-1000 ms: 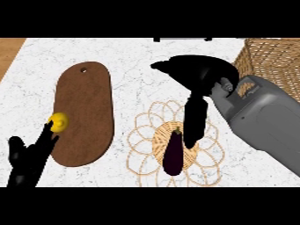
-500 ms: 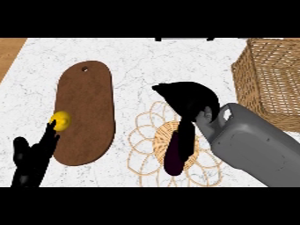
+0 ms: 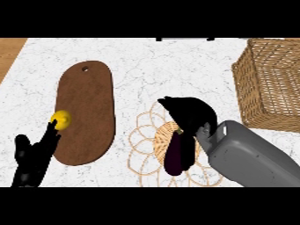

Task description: Pick the eggplant from the placemat and place it in the basket

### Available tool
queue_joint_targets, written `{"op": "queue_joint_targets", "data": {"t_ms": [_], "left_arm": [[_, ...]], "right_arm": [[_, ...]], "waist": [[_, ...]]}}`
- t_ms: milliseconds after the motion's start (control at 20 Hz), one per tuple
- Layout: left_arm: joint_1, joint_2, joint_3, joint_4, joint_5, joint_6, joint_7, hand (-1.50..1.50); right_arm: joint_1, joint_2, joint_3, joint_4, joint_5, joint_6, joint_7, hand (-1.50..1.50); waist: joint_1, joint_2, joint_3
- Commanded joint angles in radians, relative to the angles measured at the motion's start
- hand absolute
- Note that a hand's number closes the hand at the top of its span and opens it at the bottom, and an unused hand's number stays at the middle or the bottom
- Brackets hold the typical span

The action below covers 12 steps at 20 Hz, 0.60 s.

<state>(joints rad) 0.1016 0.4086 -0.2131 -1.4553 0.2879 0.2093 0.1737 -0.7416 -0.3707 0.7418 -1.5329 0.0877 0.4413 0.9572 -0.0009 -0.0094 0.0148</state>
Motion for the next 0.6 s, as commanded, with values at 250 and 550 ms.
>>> {"op": "queue_joint_targets", "data": {"t_ms": [250, 550], "left_arm": [[0.015, -0.02, 0.009, 0.102, 0.01, -0.061, 0.018, 0.0], [-0.013, -0.039, 0.01, 0.053, -0.024, -0.023, 0.076, 0.0]], "right_arm": [[0.068, 0.03, -0.016, 0.05, 0.118, -0.011, -0.032, -1.5], [0.158, 0.073, 0.014, 0.093, 0.239, -0.077, -0.126, -1.5]], "waist": [[0.003, 0.011, -0.015], [0.001, 0.011, -0.015]]}}
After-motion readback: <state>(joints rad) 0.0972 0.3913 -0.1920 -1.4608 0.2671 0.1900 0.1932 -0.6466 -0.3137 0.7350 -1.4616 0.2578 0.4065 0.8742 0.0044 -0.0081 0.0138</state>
